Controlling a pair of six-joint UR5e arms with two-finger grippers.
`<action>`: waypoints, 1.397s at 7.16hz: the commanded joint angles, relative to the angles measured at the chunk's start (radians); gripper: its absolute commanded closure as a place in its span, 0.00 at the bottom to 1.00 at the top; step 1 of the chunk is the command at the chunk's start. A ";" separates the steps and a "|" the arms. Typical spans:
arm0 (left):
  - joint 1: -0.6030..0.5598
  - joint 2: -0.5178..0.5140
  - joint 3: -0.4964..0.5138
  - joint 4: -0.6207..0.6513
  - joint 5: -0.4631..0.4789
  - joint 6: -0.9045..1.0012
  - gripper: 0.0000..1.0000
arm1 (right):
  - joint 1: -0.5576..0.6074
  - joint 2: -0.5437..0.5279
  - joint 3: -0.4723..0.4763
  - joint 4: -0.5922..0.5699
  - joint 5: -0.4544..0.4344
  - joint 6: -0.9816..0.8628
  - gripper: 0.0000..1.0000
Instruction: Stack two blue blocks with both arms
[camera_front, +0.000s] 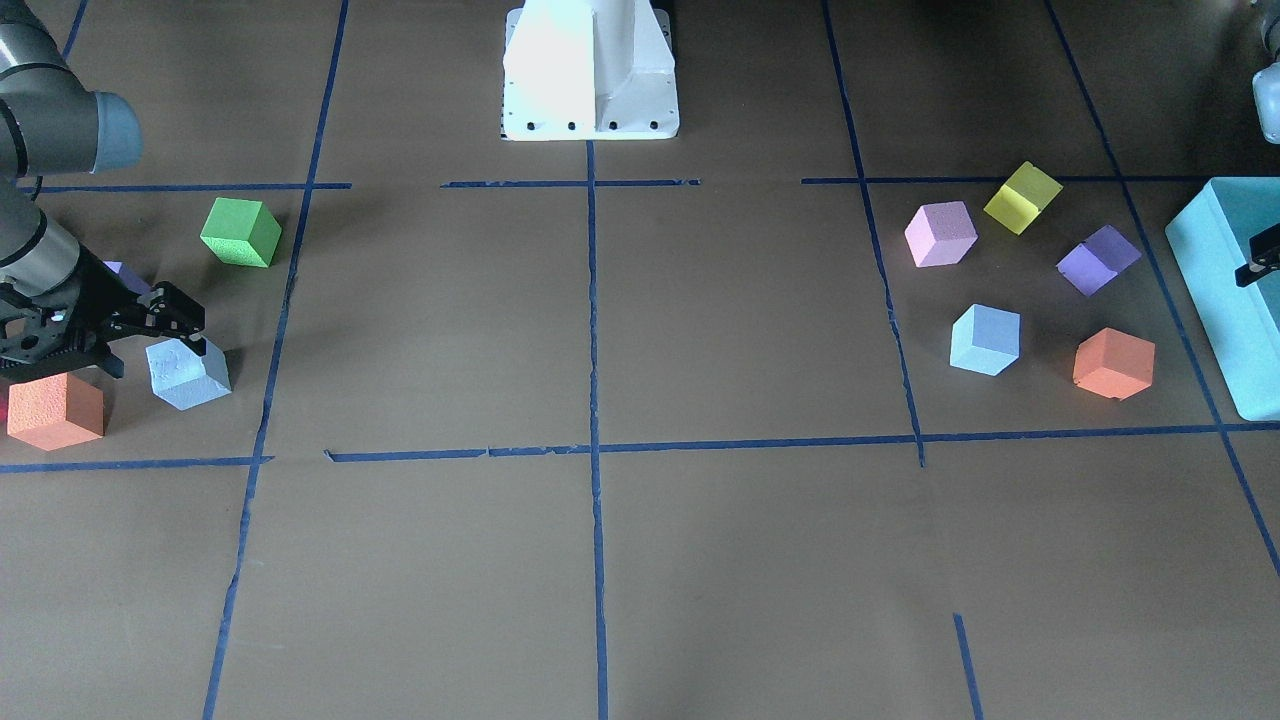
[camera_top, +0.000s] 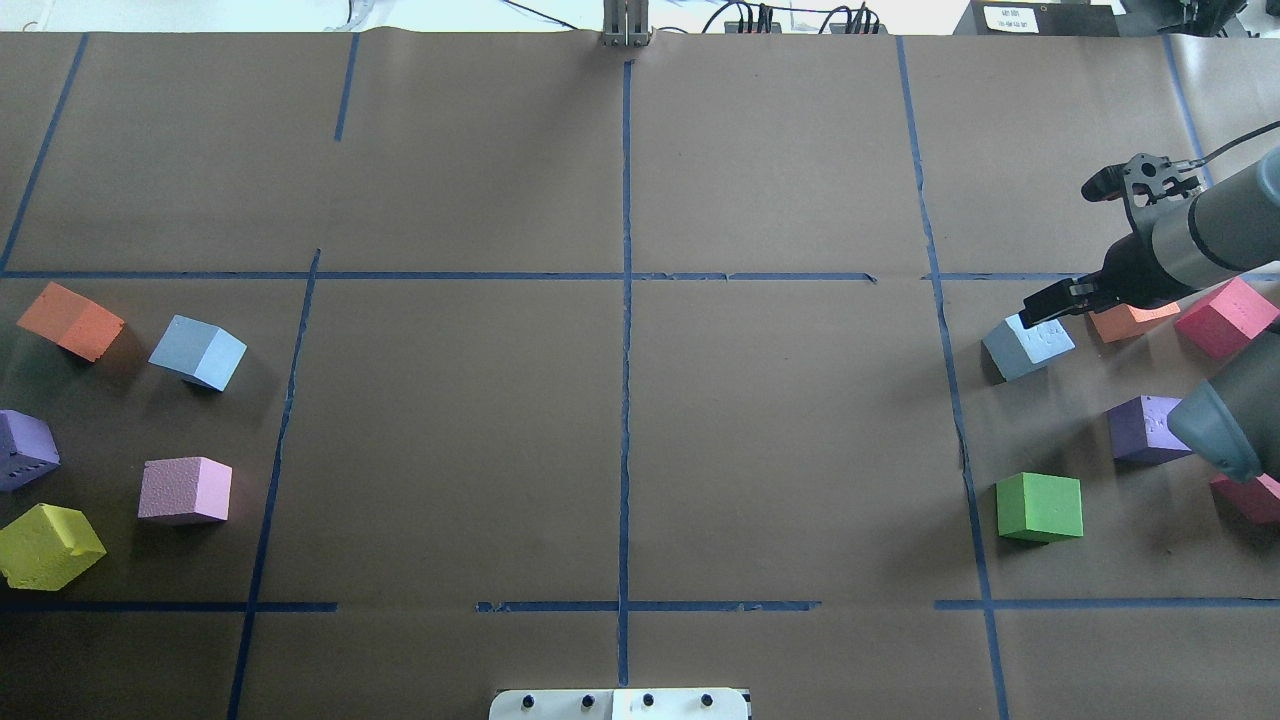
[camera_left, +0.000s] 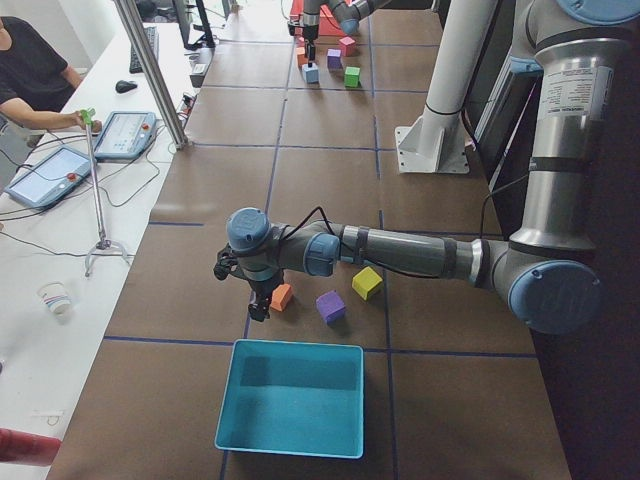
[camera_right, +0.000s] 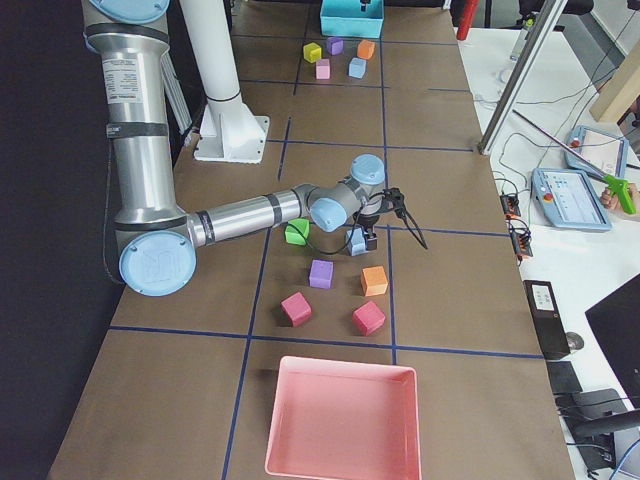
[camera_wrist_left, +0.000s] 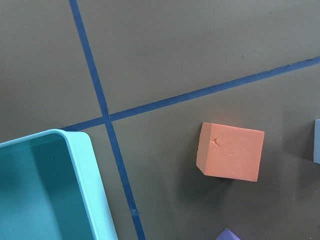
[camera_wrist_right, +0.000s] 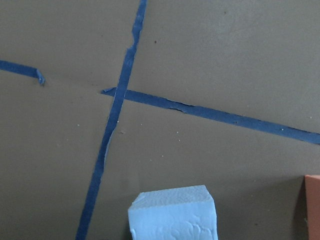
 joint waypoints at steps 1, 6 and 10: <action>0.000 0.001 -0.002 -0.001 0.000 0.000 0.00 | -0.038 0.002 -0.023 0.003 -0.031 0.001 0.01; 0.000 0.010 -0.005 0.001 -0.094 -0.002 0.00 | -0.068 0.045 -0.046 0.003 -0.051 0.009 1.00; 0.002 -0.009 -0.026 -0.001 -0.094 -0.087 0.00 | -0.238 0.446 0.026 -0.361 -0.083 0.362 1.00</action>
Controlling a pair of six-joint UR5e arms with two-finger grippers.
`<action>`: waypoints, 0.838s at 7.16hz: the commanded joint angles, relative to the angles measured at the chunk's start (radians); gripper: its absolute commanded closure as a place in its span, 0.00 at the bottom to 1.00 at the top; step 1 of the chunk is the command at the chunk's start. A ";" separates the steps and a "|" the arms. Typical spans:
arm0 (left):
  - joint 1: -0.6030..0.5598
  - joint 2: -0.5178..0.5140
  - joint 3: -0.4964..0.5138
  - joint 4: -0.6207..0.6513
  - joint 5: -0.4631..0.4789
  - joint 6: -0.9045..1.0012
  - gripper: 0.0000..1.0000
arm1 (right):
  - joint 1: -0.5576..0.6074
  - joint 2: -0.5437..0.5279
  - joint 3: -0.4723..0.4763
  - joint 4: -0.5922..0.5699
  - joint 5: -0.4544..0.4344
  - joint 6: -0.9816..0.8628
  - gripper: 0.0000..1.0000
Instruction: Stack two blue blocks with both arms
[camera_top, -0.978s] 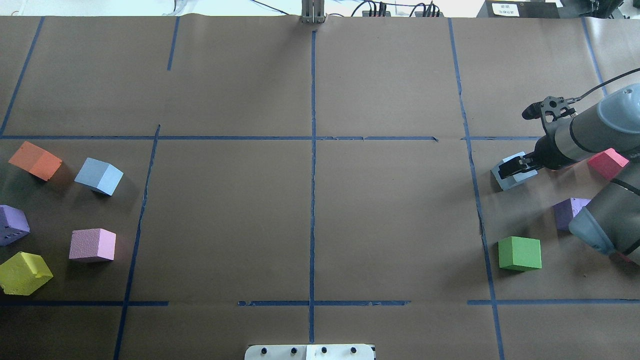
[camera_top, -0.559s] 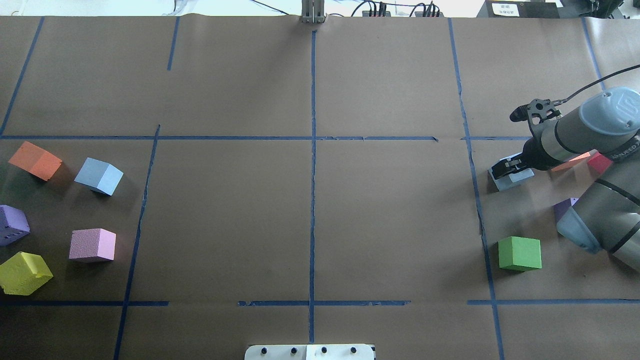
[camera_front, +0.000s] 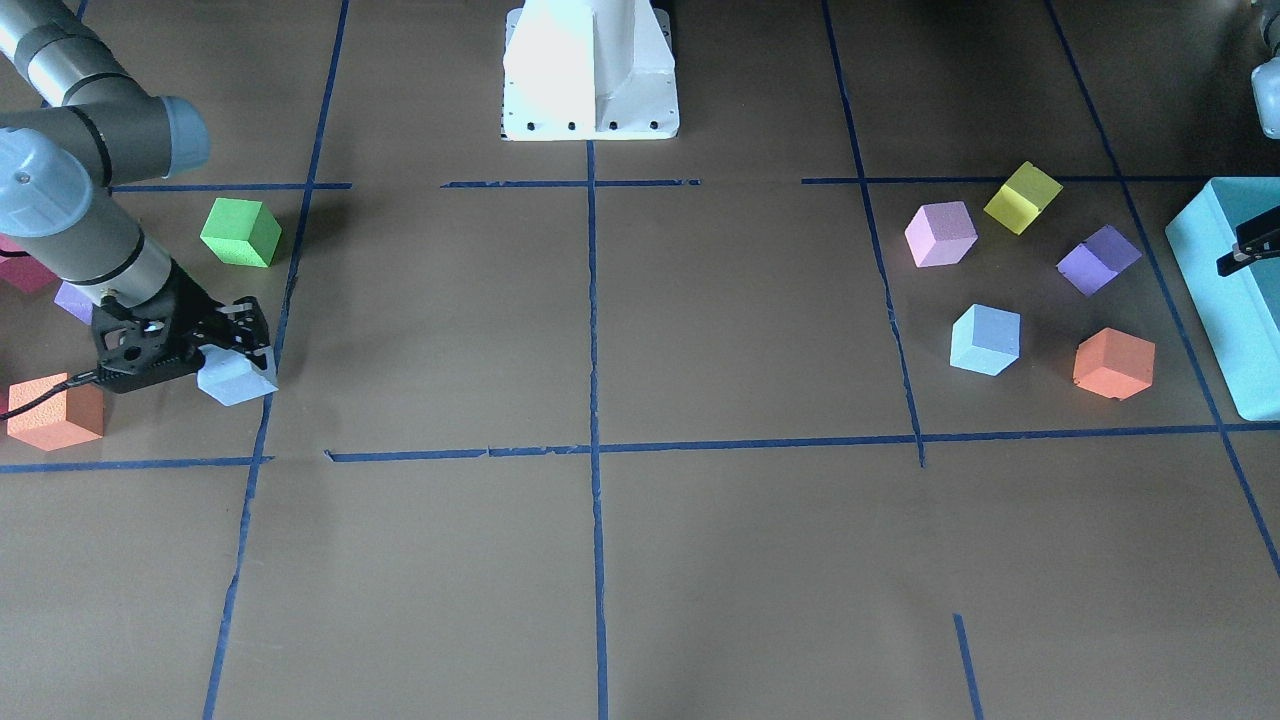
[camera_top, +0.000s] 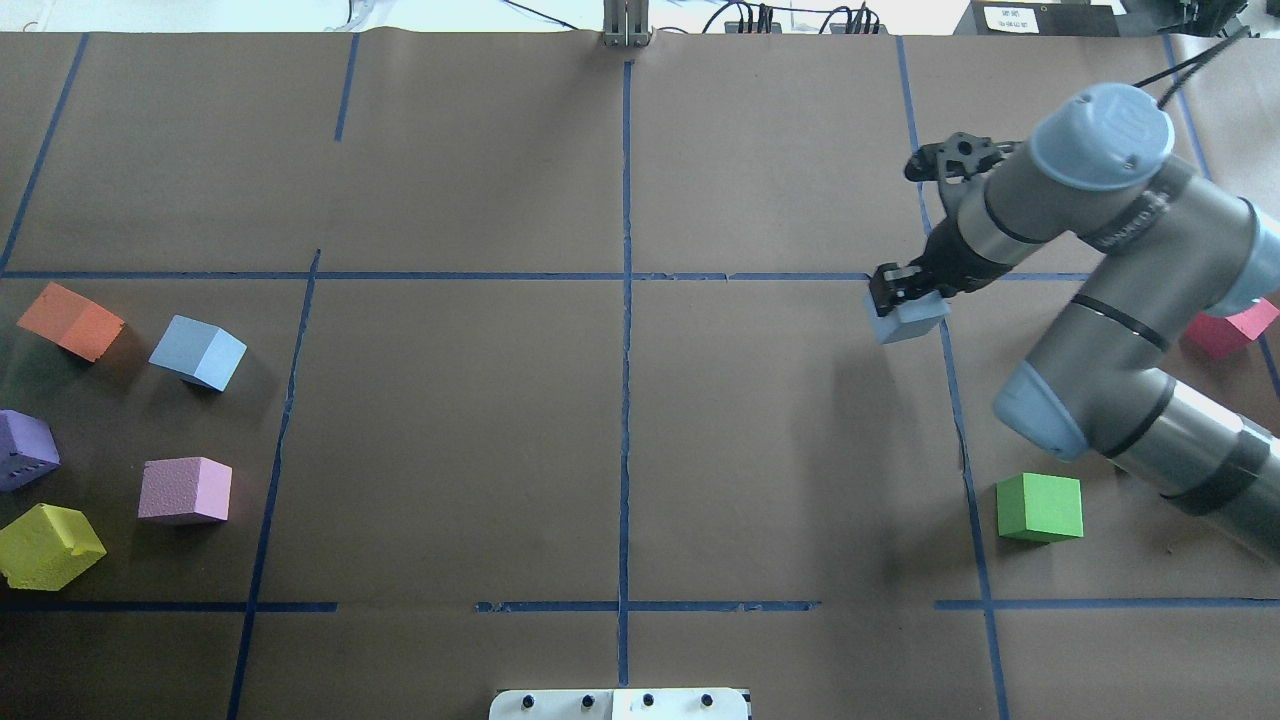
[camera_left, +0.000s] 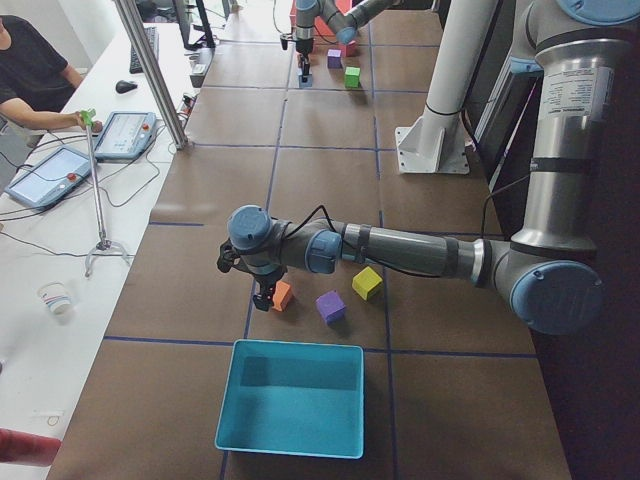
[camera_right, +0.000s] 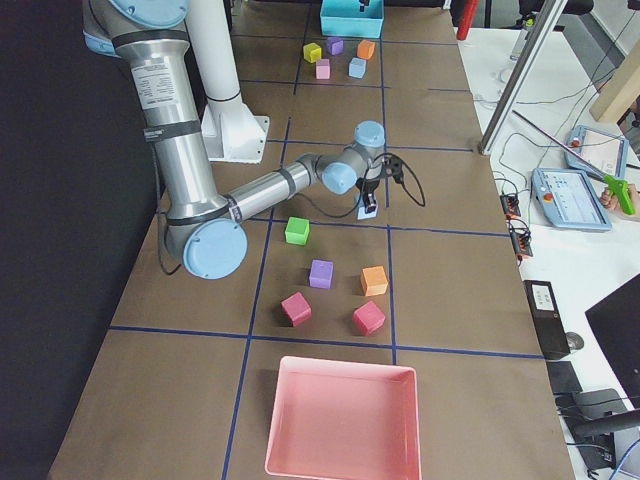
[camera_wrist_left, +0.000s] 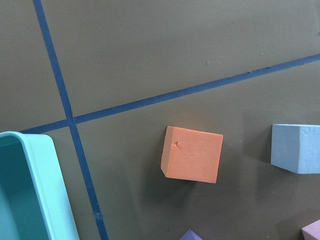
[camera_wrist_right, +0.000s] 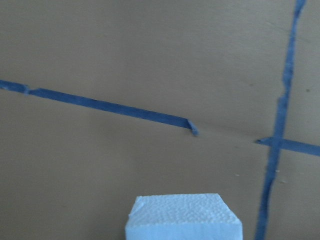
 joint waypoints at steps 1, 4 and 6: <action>0.005 -0.008 -0.001 -0.002 0.001 -0.030 0.00 | -0.144 0.196 -0.027 -0.062 -0.086 0.306 1.00; 0.011 -0.021 0.006 -0.001 0.001 -0.033 0.00 | -0.265 0.361 -0.197 -0.053 -0.232 0.556 0.99; 0.025 -0.023 0.011 -0.001 0.001 -0.033 0.00 | -0.279 0.404 -0.269 -0.050 -0.244 0.555 0.98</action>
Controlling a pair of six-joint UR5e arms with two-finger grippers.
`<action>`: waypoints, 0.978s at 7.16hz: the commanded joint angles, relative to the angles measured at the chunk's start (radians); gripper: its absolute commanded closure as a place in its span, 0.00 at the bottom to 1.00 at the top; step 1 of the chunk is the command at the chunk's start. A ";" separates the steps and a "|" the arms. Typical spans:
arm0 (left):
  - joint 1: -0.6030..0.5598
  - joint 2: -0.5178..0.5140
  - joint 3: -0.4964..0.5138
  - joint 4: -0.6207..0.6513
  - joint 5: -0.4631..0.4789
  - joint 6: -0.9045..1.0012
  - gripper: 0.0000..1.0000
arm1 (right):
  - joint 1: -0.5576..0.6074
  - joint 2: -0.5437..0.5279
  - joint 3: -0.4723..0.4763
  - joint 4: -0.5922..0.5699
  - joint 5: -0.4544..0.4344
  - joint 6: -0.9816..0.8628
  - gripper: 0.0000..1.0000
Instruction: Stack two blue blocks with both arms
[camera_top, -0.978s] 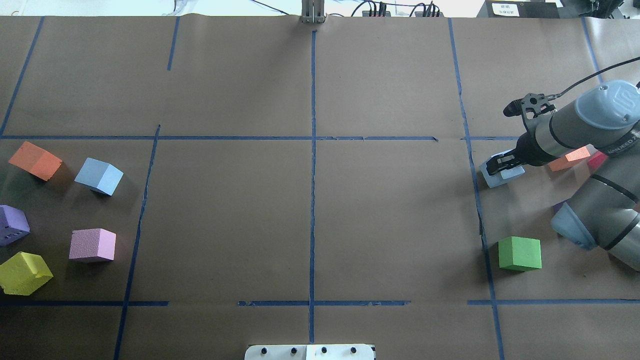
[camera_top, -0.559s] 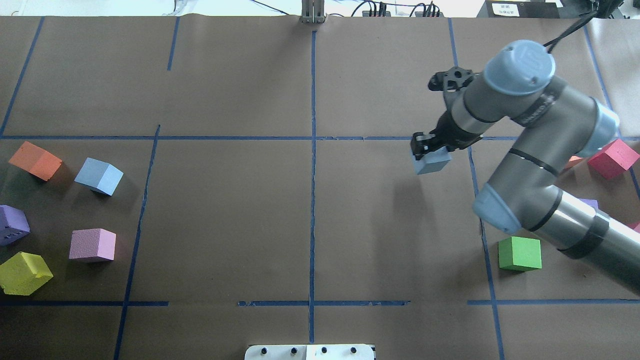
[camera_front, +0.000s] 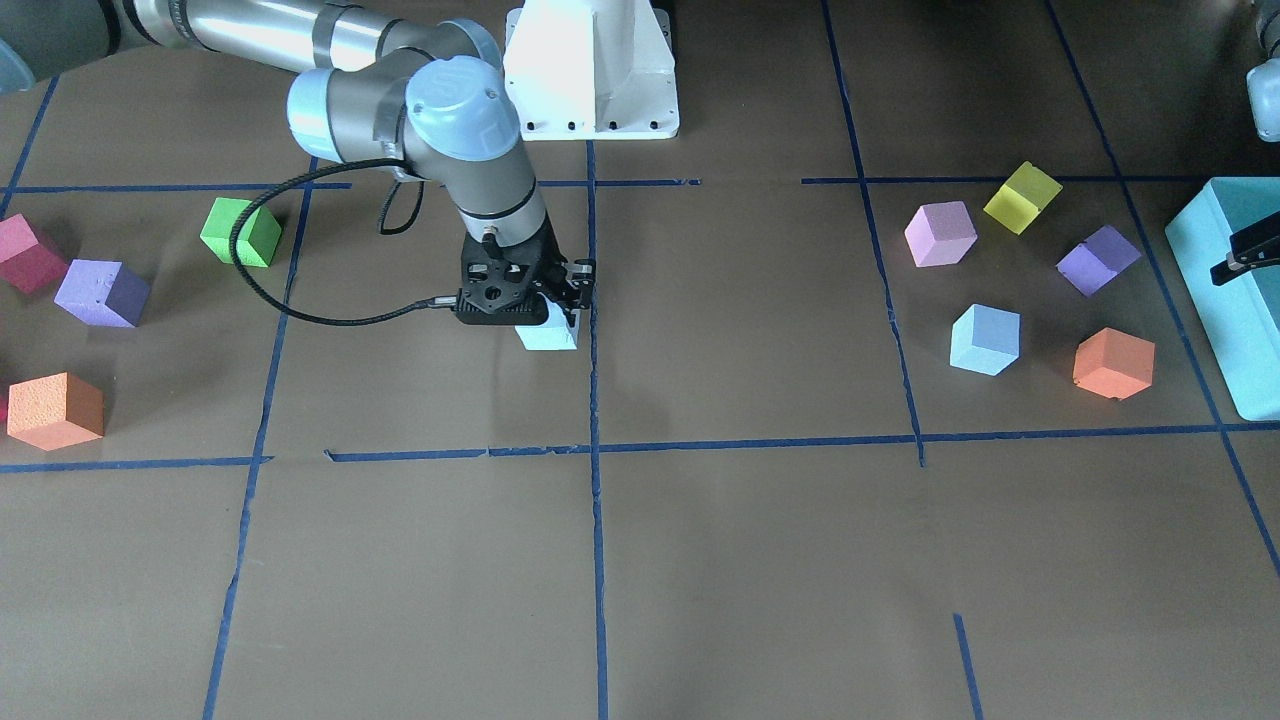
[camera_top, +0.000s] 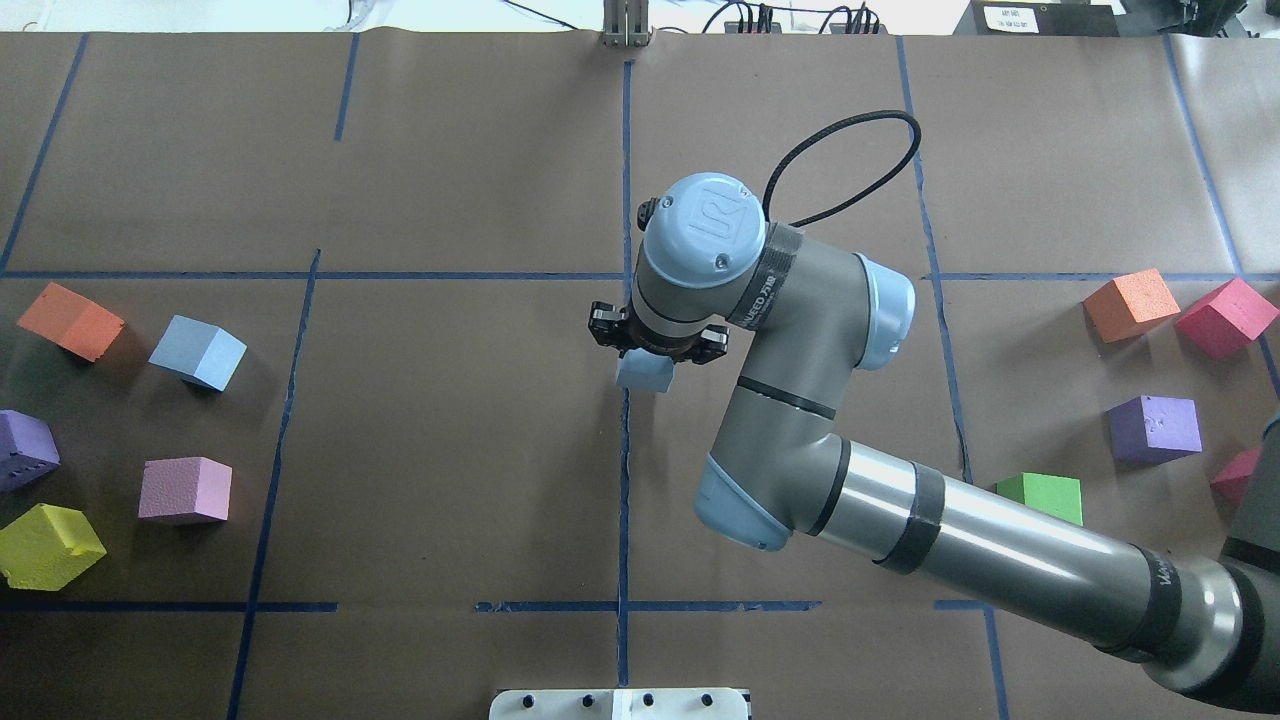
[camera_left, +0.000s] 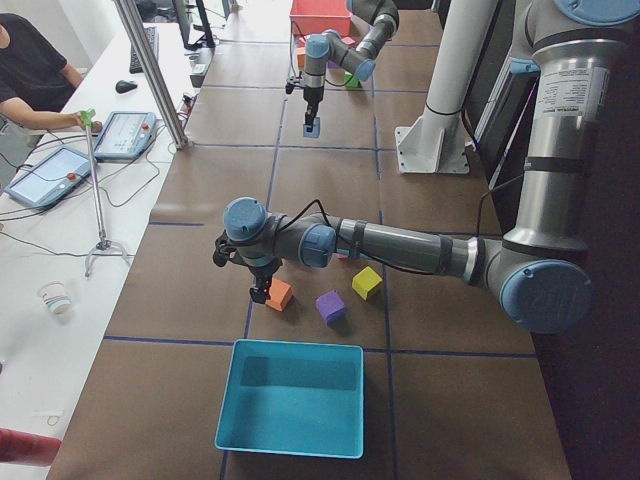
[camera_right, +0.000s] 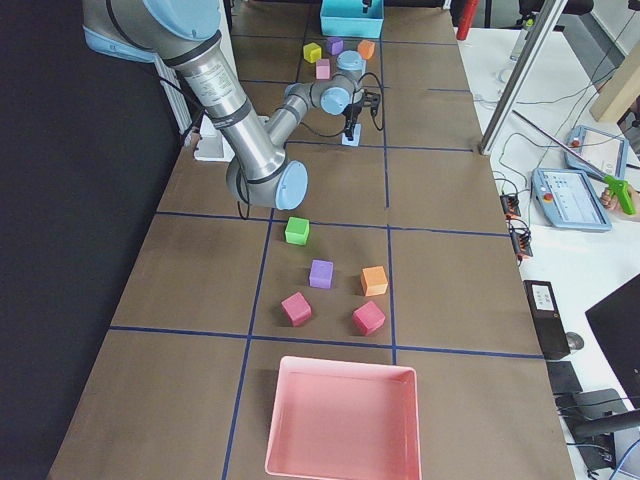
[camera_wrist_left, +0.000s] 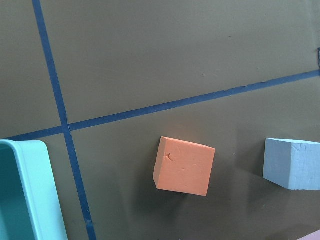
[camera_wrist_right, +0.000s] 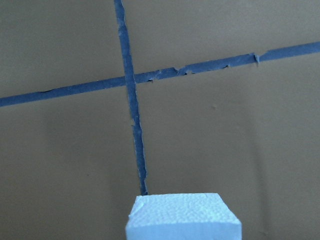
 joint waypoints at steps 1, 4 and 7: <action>0.010 -0.004 0.005 0.000 0.000 0.000 0.00 | -0.026 0.026 -0.060 0.004 -0.034 -0.002 0.97; 0.016 -0.008 -0.009 -0.003 0.000 -0.058 0.00 | -0.048 0.037 -0.082 0.004 -0.041 -0.008 0.92; 0.021 -0.008 -0.007 -0.021 0.000 -0.058 0.00 | -0.057 0.040 -0.091 0.004 -0.041 -0.071 0.34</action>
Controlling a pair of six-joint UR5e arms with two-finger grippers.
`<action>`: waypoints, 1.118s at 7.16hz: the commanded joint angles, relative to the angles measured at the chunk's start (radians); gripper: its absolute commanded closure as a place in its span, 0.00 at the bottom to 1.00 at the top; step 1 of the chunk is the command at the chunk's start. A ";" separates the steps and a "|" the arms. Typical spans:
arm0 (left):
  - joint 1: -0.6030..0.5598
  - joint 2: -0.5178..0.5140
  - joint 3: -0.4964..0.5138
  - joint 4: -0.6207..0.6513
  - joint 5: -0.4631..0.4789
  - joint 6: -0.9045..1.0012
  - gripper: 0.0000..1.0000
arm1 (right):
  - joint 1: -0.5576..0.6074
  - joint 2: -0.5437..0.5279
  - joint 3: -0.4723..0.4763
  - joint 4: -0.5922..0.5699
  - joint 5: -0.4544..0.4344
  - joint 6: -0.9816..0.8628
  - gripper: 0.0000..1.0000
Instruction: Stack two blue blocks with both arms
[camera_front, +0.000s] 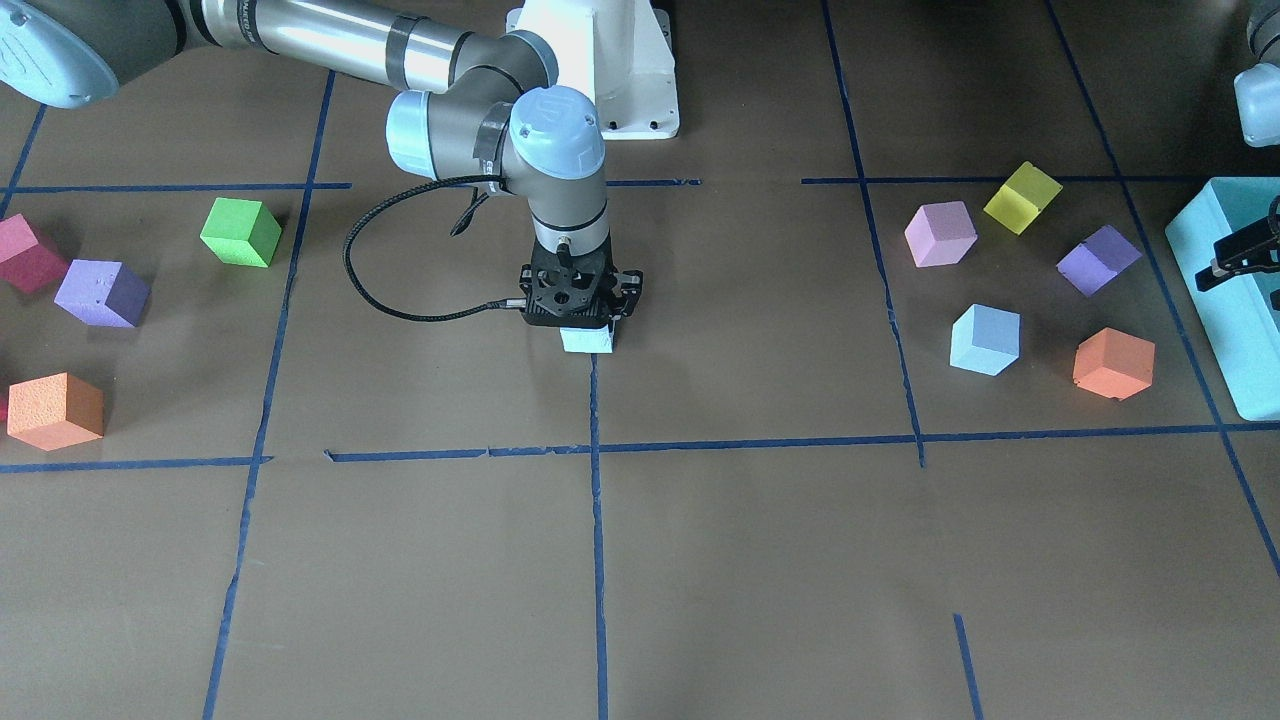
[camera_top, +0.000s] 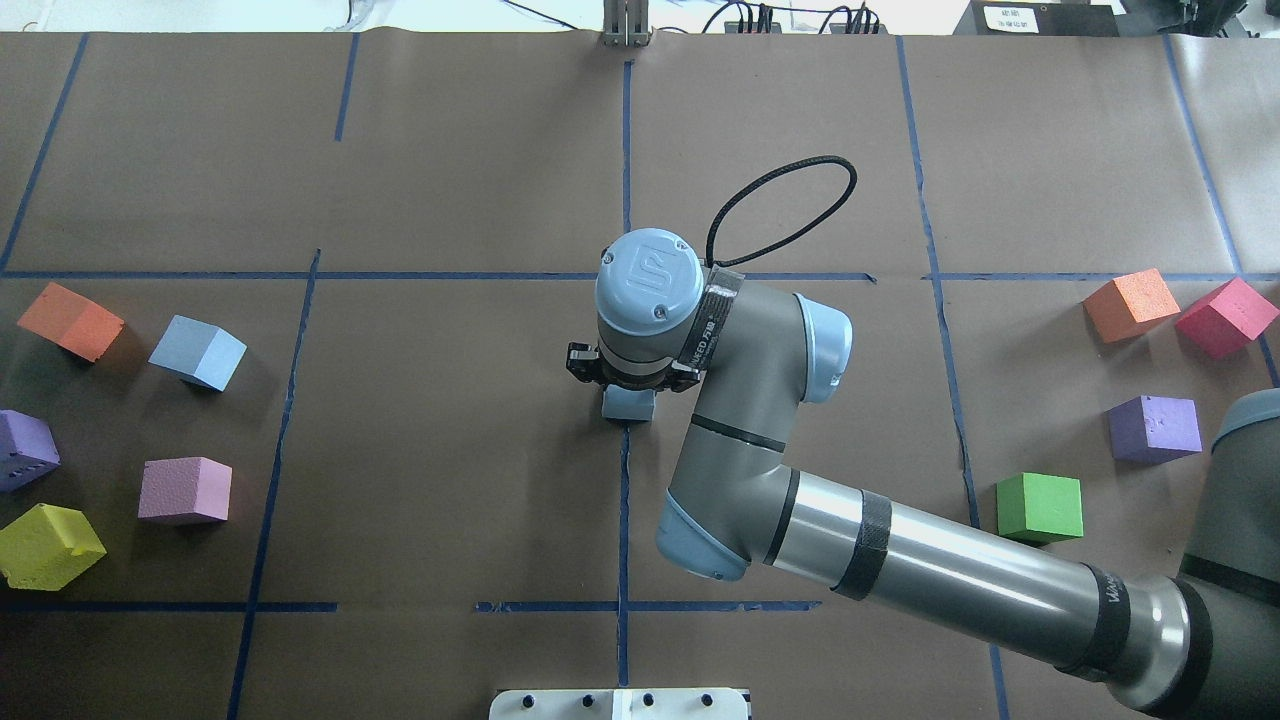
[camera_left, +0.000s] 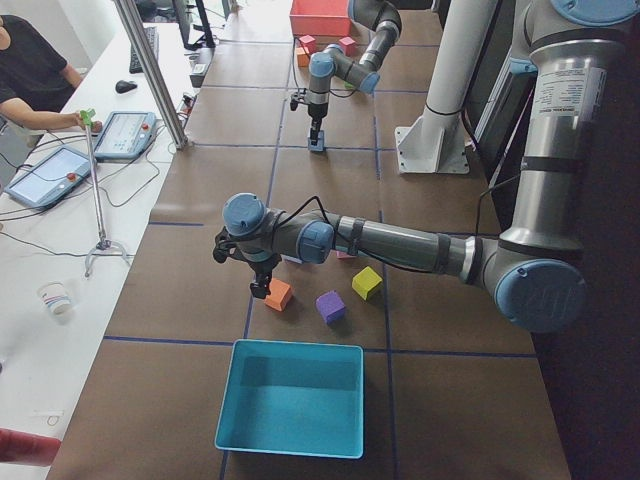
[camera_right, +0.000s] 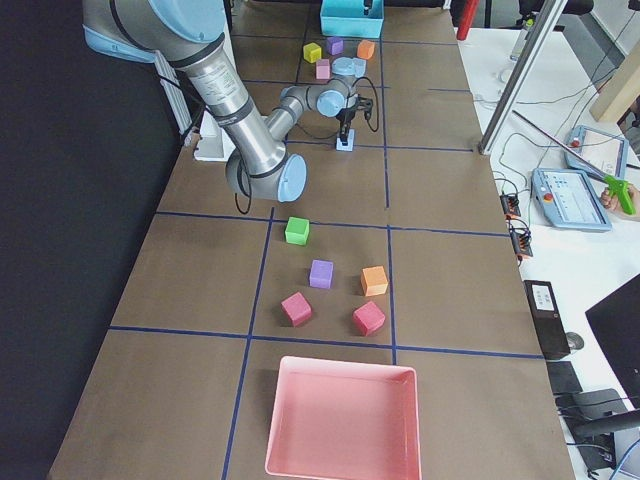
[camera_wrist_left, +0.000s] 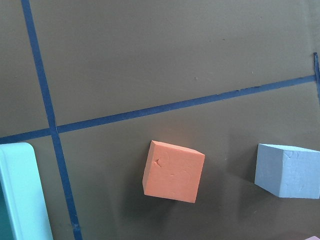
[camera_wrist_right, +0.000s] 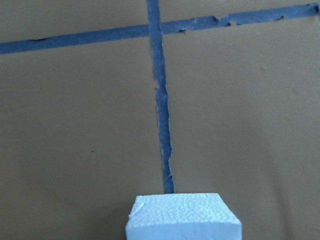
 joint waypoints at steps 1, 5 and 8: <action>0.014 -0.003 -0.001 -0.008 0.002 0.000 0.00 | -0.003 0.006 -0.002 0.000 0.000 -0.015 0.00; 0.144 -0.032 0.013 -0.167 0.038 -0.103 0.00 | 0.063 -0.133 0.270 -0.002 0.012 -0.073 0.00; 0.370 -0.060 -0.004 -0.259 0.241 -0.297 0.00 | 0.222 -0.305 0.433 0.005 0.119 -0.170 0.00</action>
